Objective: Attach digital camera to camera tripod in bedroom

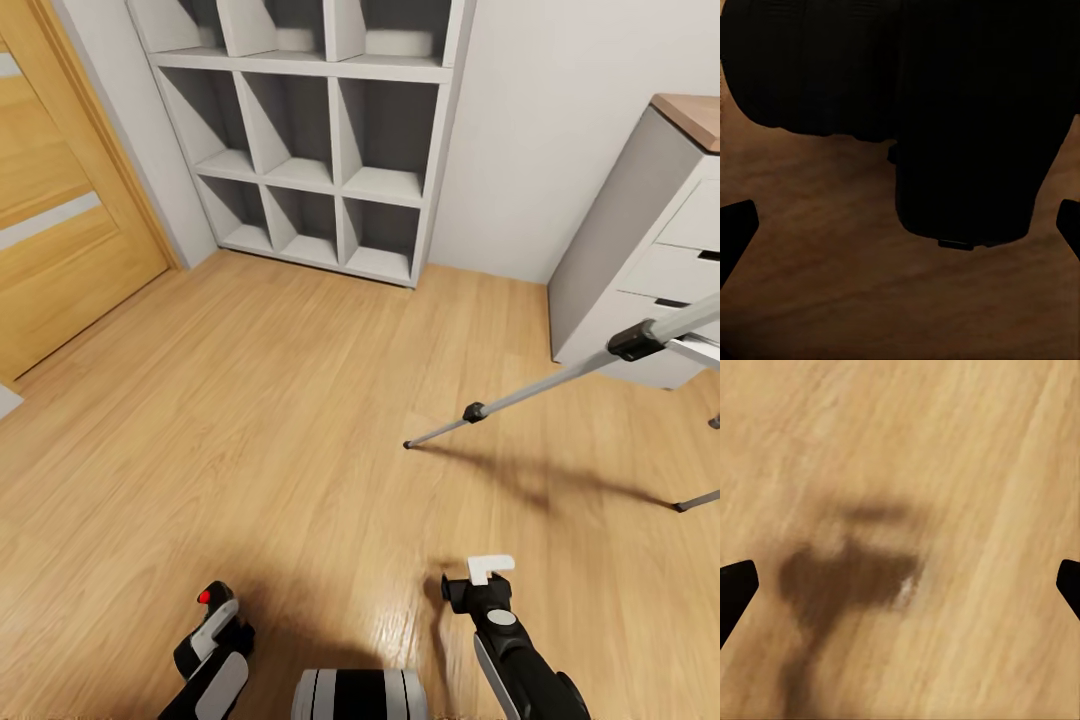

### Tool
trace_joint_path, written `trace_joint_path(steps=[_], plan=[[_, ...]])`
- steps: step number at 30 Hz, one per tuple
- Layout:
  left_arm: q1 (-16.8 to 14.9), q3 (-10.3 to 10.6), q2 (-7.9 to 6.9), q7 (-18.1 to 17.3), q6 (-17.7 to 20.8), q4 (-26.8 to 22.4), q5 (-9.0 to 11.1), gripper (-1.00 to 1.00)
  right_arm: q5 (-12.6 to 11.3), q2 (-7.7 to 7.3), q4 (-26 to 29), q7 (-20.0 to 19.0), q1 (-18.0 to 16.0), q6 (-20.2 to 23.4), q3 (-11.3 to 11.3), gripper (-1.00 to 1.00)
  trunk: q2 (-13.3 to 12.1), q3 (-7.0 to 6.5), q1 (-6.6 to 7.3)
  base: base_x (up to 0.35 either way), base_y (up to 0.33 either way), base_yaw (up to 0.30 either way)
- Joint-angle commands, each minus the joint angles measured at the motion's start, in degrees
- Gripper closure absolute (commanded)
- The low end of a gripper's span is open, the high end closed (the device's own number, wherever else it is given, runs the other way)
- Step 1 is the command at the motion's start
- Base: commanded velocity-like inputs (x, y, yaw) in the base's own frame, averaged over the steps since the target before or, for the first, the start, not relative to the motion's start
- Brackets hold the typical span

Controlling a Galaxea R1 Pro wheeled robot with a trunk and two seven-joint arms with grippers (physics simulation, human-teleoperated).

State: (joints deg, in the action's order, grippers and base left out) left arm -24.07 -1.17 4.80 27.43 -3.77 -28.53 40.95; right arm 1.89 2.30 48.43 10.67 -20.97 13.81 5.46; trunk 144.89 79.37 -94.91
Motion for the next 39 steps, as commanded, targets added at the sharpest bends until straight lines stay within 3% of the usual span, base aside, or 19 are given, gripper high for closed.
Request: trace_joint_path(steps=[1, 6, 21, 39], plan=[[-0.01, -0.08, 0.03, 0.01, -0.36, -0.03, 0.59, -1.0, 0.21, -0.02, 0.09, 0.31, 0.0, 0.43, 0.16, -1.0, 0.03, 0.27, -0.01, 0.0, 0.0, 0.0], [-0.01, -0.07, 0.1, -0.01, -0.36, -0.05, 0.56, -1.0, 0.14, -0.02, 0.09, 0.3, 0.03, 0.43, 0.16, -1.0, 0.1, 1.37, -0.14, 0.0, 0.0, 0.0], [-0.01, -0.13, 0.72, 0.0, -0.36, -0.41, -2.73, -1.0, 0.07, -0.02, 0.09, 0.3, -0.01, 0.43, 0.16, -1.0, 0.1, 1.37, -0.14, 0.0, 0.0, 0.0], [-0.01, -0.06, 1.92, -0.01, -0.36, -0.26, -3.0, -1.0, 0.07, -0.02, 0.09, 0.31, 0.0, 0.43, 0.16, -1.0, 0.1, 1.37, -0.14, 0.0, 0.0, 0.0]])
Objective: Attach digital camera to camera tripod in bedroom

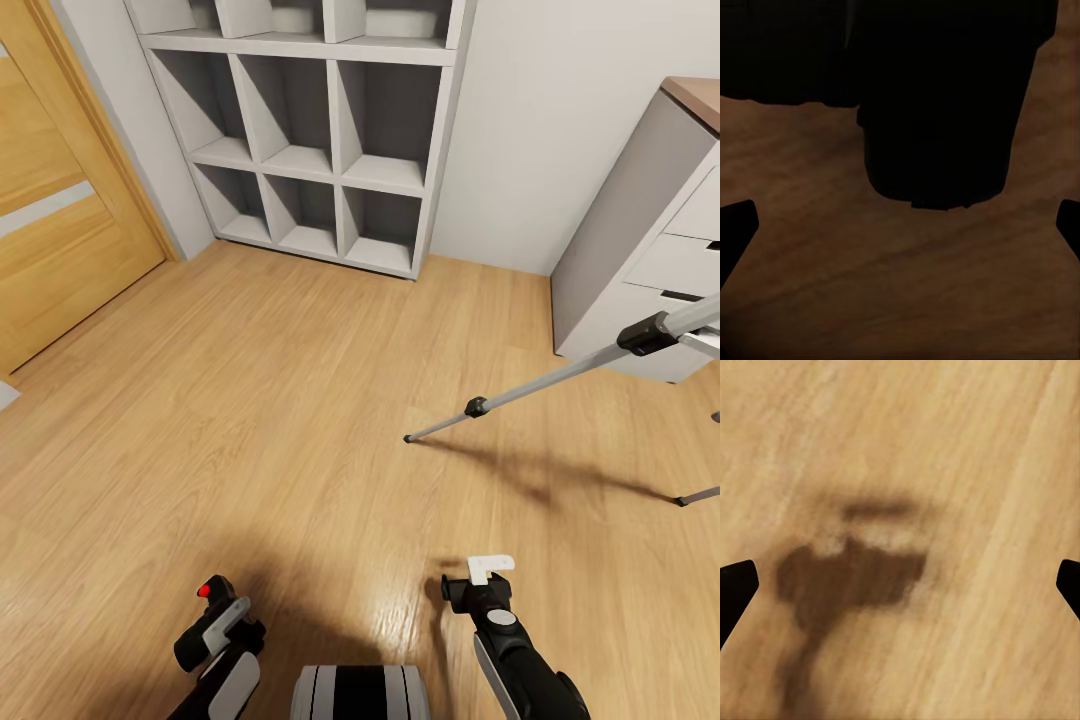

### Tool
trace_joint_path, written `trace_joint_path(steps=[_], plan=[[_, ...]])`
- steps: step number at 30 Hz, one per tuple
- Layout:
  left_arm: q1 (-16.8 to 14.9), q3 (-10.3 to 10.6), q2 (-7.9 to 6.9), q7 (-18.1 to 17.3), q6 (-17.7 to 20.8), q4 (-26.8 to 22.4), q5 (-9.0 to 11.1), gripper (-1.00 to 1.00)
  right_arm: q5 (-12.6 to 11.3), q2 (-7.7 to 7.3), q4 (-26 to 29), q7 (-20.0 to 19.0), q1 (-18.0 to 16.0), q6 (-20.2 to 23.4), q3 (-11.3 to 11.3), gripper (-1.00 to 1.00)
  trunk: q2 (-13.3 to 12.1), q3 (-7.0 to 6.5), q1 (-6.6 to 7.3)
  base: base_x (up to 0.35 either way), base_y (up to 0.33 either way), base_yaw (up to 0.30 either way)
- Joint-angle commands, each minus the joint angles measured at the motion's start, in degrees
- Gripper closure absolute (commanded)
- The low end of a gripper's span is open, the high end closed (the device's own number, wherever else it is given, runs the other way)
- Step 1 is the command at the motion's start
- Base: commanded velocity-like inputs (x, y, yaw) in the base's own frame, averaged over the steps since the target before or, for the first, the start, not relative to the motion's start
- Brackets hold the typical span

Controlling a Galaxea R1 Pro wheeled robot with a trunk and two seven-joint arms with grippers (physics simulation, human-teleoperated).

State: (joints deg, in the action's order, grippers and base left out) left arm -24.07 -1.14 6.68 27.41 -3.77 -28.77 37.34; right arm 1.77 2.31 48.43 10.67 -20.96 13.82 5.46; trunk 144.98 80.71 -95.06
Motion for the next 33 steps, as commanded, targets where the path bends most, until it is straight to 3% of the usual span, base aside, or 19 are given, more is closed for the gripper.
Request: trace_joint_path(steps=[1, 15, 25, 33], plan=[[-0.01, -0.09, 0.04, 0.01, -0.36, -0.02, 0.61, -1.0, 0.18, -0.02, 0.09, 0.31, -0.02, 0.42, 0.16, -1.0, 0.01, 0.04, 0.01, 0.0, 0.0, 0.0], [-0.01, -0.09, 0.39, 0.01, -0.36, -0.05, 0.54, -1.0, 0.25, -0.02, 0.09, 0.32, 0.0, 0.27, 0.24, -1.0, 0.01, 0.04, 0.01, 0.0, 0.0, 0.0], [-0.01, -0.09, 0.71, 0.01, -0.36, -0.06, 0.54, -1.0, 0.33, -0.02, 0.09, 0.32, 0.03, 0.09, 0.25, -1.0, 0.15, 2.25, -0.25, 0.0, 0.0, 0.0], [-0.01, 0.18, 0.87, 0.01, -0.36, -0.07, 0.54, -1.0, 0.42, -0.02, 0.09, 0.32, -0.01, 0.07, 0.25, -1.0, 0.15, 2.25, -0.25, 0.0, 0.0, 0.0]])
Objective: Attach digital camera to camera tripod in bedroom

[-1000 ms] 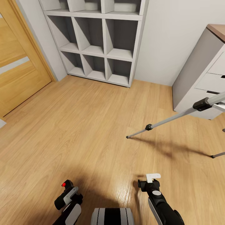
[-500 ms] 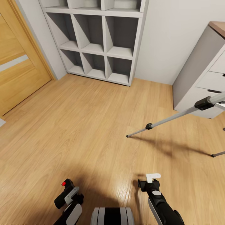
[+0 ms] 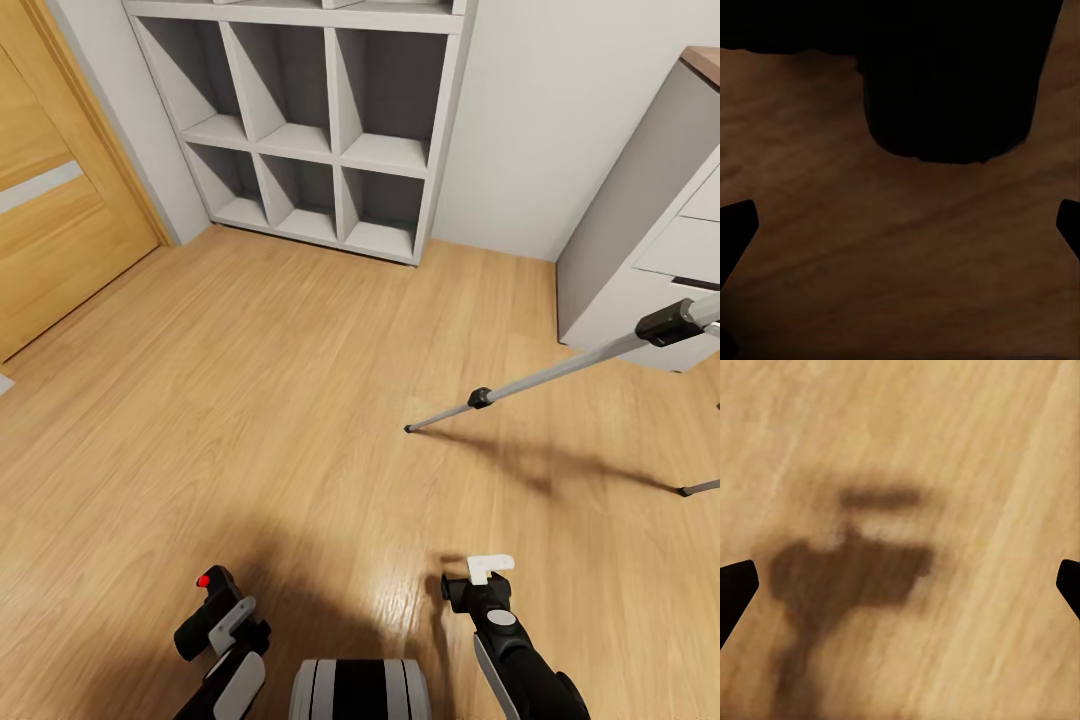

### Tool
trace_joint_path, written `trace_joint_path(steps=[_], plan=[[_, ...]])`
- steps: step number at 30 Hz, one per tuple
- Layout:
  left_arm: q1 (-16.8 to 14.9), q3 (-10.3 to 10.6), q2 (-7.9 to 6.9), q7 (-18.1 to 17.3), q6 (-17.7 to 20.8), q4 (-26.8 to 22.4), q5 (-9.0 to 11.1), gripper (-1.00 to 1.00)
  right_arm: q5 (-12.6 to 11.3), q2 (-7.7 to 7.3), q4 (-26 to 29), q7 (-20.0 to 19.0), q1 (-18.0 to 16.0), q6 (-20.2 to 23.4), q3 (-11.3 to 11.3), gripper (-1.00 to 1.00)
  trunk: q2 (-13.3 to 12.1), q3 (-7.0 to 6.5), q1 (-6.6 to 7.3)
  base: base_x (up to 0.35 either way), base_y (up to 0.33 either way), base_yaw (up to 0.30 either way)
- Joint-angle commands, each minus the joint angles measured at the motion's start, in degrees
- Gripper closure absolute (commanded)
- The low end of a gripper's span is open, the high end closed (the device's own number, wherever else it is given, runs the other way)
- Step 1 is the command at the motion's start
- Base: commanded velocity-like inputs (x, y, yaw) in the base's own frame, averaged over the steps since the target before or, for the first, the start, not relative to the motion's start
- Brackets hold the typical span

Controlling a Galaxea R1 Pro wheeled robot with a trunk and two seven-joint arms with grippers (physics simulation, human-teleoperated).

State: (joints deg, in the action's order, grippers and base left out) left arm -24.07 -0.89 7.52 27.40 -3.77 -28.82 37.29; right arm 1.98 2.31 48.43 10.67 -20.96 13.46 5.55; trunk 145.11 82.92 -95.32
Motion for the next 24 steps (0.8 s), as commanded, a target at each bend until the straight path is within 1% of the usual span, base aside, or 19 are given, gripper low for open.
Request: trace_joint_path(steps=[1, 19, 24], plan=[[-0.01, 0.03, 0.03, 0.02, -0.36, -0.04, 0.6, -1.0, 0.21, -0.02, 0.09, 0.31, 0.0, 0.43, 0.16, -1.0, 0.01, 0.04, 0.01, 0.0, 0.0, 0.0], [-0.01, 0.45, 0.04, 0.02, -0.36, -0.18, 0.6, -1.0, 0.22, -0.02, 0.09, 0.29, 0.02, 0.43, 0.14, -1.0, 0.01, 0.04, 0.01, 0.0, 0.0, 0.0], [-0.01, 0.45, 0.04, 0.02, -0.36, -0.13, 0.6, -1.0, 0.22, -0.02, 0.09, 0.3, 0.0, 0.43, 0.1, -1.0, 0.08, 1.14, -0.12, 0.0, 0.0, 0.0]])
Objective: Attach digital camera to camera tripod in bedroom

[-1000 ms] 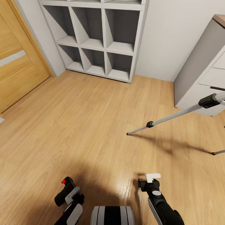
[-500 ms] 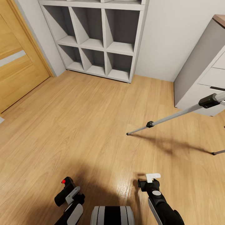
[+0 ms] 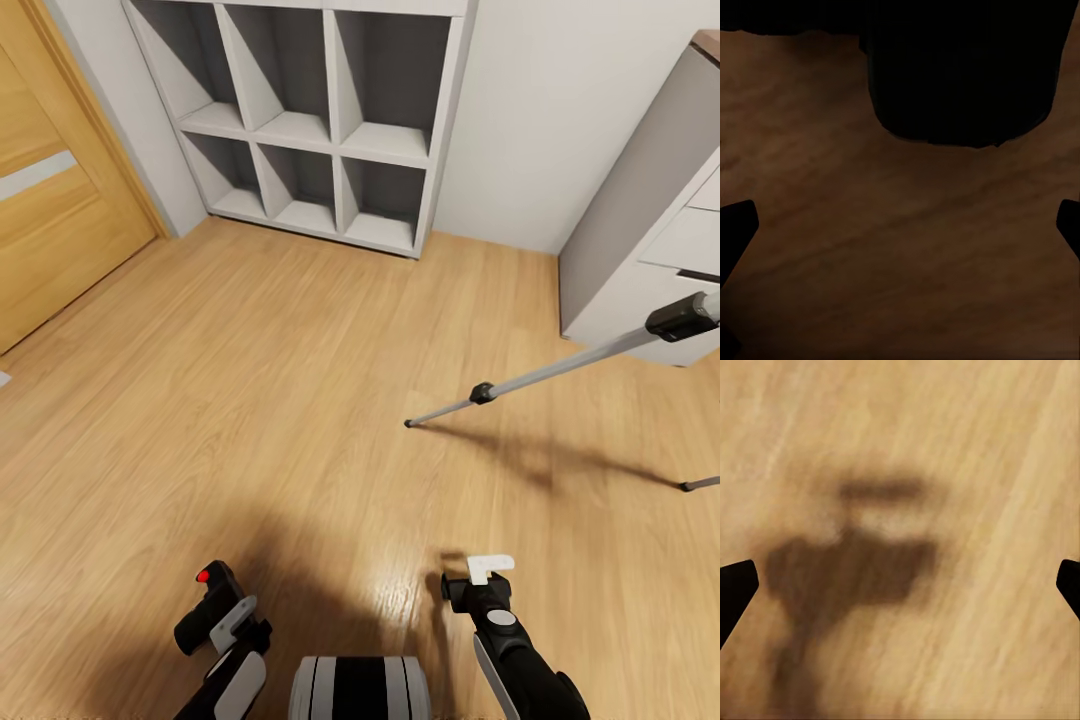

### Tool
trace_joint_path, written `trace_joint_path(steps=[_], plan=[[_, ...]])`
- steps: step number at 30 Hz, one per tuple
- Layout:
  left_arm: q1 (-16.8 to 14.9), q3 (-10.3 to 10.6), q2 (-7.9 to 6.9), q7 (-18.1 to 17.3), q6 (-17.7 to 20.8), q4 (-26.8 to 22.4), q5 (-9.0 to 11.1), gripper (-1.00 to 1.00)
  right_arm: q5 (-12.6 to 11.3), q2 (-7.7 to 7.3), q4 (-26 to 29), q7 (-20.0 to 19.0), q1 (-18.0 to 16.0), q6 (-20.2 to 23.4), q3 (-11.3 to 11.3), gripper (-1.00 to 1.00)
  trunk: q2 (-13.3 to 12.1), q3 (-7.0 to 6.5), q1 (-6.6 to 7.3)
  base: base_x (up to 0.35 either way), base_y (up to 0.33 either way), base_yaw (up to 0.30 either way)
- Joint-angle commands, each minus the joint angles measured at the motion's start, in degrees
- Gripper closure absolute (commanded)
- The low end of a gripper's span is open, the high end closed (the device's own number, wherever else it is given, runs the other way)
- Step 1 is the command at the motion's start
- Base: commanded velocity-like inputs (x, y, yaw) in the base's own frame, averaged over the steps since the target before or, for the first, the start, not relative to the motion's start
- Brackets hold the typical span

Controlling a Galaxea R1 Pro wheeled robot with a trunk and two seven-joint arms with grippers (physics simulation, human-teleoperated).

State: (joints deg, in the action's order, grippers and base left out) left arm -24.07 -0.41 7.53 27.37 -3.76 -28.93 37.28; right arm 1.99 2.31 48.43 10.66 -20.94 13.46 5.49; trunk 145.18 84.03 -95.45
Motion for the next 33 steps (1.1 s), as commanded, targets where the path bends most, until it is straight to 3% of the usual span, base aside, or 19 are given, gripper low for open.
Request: trace_joint_path(steps=[1, 23, 27, 33], plan=[[-0.01, -0.03, 0.02, 0.05, -0.37, -0.04, 0.6, -1.0, 0.21, -0.02, 0.09, 0.31, -0.02, 0.43, 0.17, -1.0, 0.03, 0.26, -0.01, 0.0, 0.0, 0.0], [-0.01, 0.32, -0.06, -0.04, -0.38, -0.08, 0.23, -1.0, 0.21, -0.02, 0.09, 0.33, -0.05, 0.1, 0.22, -1.0, 0.06, 0.71, -0.06, 0.0, 0.0, 0.0], [-0.01, 2.28, -0.05, -0.04, -0.43, -0.08, -2.56, -1.0, 0.21, -0.02, 0.09, 0.3, -0.01, -0.27, 0.23, -1.0, 0.06, 0.71, -0.06, 0.0, 0.0, 0.0], [-0.01, 3.37, 0.01, -0.04, -0.45, -0.42, -4.58, -1.0, 0.21, -0.02, 0.09, 0.29, -0.02, -0.33, 0.23, -1.0, 0.06, 0.71, -0.06, 0.0, 0.0, 0.0]])
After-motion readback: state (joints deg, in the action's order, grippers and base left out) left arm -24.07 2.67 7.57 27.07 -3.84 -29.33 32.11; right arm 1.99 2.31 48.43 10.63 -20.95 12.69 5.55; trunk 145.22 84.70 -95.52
